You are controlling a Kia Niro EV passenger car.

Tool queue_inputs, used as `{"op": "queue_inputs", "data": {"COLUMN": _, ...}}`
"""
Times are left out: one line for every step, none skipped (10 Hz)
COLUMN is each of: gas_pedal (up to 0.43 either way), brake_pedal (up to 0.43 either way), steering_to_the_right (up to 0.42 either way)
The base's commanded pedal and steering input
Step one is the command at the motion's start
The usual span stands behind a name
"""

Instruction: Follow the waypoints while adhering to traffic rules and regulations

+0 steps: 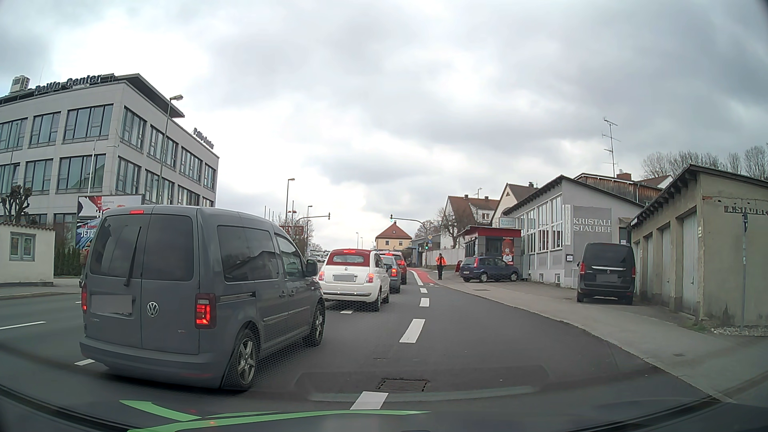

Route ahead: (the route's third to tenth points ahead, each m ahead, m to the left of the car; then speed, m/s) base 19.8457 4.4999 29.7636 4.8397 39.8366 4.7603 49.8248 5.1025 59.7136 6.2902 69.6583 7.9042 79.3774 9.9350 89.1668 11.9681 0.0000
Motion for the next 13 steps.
{"op": "queue_inputs", "data": {"gas_pedal": 0.0, "brake_pedal": 0.329, "steering_to_the_right": -0.219}}
{"op": "queue_inputs", "data": {"gas_pedal": 0.0, "brake_pedal": 0.329, "steering_to_the_right": -0.219}}
{"op": "queue_inputs", "data": {"gas_pedal": 0.0, "brake_pedal": 0.329, "steering_to_the_right": -0.219}}
{"op": "queue_inputs", "data": {"gas_pedal": 0.0, "brake_pedal": 0.329, "steering_to_the_right": -0.219}}
{"op": "queue_inputs", "data": {"gas_pedal": 0.0, "brake_pedal": 0.329, "steering_to_the_right": -0.219}}
{"op": "queue_inputs", "data": {"gas_pedal": 0.0, "brake_pedal": 0.329, "steering_to_the_right": -0.219}}
{"op": "queue_inputs", "data": {"gas_pedal": 0.0, "brake_pedal": 0.329, "steering_to_the_right": -0.219}}
{"op": "queue_inputs", "data": {"gas_pedal": 0.0, "brake_pedal": 0.329, "steering_to_the_right": -0.219}}
{"op": "queue_inputs", "data": {"gas_pedal": 0.0, "brake_pedal": 0.329, "steering_to_the_right": -0.219}}
{"op": "queue_inputs", "data": {"gas_pedal": 0.0, "brake_pedal": 0.329, "steering_to_the_right": -0.219}}
{"op": "queue_inputs", "data": {"gas_pedal": 0.0, "brake_pedal": 0.329, "steering_to_the_right": -0.219}}
{"op": "queue_inputs", "data": {"gas_pedal": 0.0, "brake_pedal": 0.329, "steering_to_the_right": -0.219}}
{"op": "queue_inputs", "data": {"gas_pedal": 0.0, "brake_pedal": 0.329, "steering_to_the_right": -0.219}}
